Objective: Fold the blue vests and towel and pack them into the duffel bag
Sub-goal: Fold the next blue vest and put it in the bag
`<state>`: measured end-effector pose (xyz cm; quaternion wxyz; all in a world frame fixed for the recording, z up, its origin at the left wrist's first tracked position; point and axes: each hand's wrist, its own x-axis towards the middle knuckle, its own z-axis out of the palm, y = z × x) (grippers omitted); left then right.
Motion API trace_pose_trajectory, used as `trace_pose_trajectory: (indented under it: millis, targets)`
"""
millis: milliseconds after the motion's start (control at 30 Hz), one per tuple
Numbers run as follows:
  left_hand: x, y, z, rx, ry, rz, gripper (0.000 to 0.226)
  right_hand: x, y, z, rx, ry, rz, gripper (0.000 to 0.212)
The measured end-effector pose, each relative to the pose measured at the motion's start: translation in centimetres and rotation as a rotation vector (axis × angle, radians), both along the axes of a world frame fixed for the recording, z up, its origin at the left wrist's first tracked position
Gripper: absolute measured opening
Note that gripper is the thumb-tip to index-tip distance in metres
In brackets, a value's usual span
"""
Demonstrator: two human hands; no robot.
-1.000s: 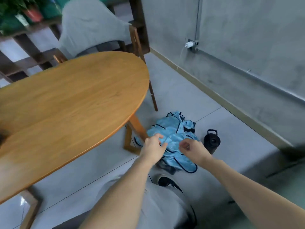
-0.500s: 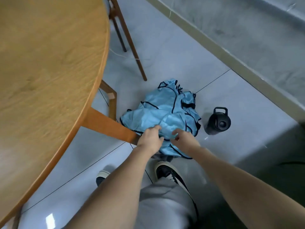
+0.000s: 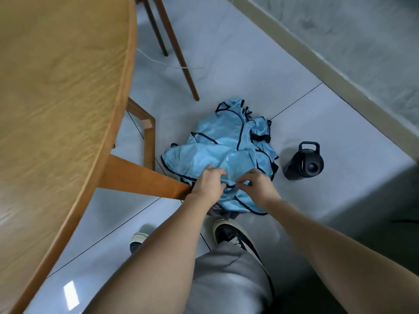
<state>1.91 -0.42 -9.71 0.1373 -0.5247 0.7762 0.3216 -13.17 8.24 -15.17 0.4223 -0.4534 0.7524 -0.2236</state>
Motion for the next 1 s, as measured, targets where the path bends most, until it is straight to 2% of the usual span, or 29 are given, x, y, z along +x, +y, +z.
trace_pose_trajectory:
  millis: [100,167,233,300,433,600,733,867,933,1000]
  targets:
    - [-0.2,0.5,1.8,0.022,0.019,-0.018,0.042,-0.7,0.3,3.0,-0.053,-0.018,-0.037,0.003]
    - [-0.2,1.0,3.5,0.025,0.021,-0.012,0.043,-1.2,0.5,5.6,-0.056,-0.022,-0.047,0.006]
    - [-0.2,1.7,5.6,0.019,0.068,0.024,0.032,-1.7,0.9,8.6,-0.04,-0.044,-0.042,0.009]
    - [-0.2,2.6,8.0,0.013,0.185,0.094,0.01,-1.9,1.5,12.0,-0.068,-0.079,-0.025,0.009]
    - [-0.8,5.1,12.9,-0.079,0.417,0.235,0.01,-1.7,2.3,19.4,-0.192,-0.108,0.011,0.01]
    - [-1.2,8.1,20.8,-0.213,0.661,0.332,0.045,-1.4,3.2,28.8,-0.381,0.038,0.127,0.009]
    - [-0.4,9.4,28.1,-0.33,0.851,0.339,0.027,-0.9,4.3,36.5,-0.544,0.129,0.159,0.008]
    - [1.2,9.3,35.6,-0.388,0.934,0.339,0.027,0.2,5.4,43.3,-0.721,0.192,0.13,0.006]
    - [2.0,9.0,39.6,-0.491,0.954,0.327,0.021,0.9,6.1,45.8,-0.772,0.193,0.09,0.013]
    - [2.9,9.2,44.1,-0.612,0.96,0.328,0.021,1.4,7.2,47.7,-0.74,0.227,0.087,0.034]
